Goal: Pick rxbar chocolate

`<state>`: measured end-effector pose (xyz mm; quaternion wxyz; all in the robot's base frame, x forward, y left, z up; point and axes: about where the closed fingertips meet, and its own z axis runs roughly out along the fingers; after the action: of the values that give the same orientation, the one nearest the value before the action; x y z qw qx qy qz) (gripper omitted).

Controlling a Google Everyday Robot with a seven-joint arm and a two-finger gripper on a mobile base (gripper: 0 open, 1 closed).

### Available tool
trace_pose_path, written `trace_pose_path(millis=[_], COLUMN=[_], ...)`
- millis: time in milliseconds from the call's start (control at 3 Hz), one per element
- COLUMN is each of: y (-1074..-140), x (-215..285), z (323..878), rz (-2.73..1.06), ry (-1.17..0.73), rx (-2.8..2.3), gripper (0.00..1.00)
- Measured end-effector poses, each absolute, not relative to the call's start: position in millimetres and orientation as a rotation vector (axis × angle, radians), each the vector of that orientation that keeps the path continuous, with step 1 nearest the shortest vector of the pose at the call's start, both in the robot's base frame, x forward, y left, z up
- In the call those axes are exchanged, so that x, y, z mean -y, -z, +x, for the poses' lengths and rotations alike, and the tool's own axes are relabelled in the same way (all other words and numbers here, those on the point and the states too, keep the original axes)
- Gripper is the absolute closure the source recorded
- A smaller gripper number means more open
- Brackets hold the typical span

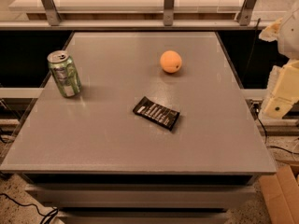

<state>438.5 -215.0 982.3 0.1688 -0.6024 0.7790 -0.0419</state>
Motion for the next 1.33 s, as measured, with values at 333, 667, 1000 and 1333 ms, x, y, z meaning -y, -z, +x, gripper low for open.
trace_pose_path(millis=[333,667,1000,1333], y=[-982.4,-984.1,-977.2,-963.2], x=[215.0,209.9,188.5,159.3], z=[438.5,443.0,459.2,476.6], rz=[-1.713,-1.686,-1.655,-1.632], ry=[0.119,0.117,0.071,0.0], rx=[-2.215,-2.22,-2.258,-2.298], gripper=[0.0,0.0,0.0,0.0])
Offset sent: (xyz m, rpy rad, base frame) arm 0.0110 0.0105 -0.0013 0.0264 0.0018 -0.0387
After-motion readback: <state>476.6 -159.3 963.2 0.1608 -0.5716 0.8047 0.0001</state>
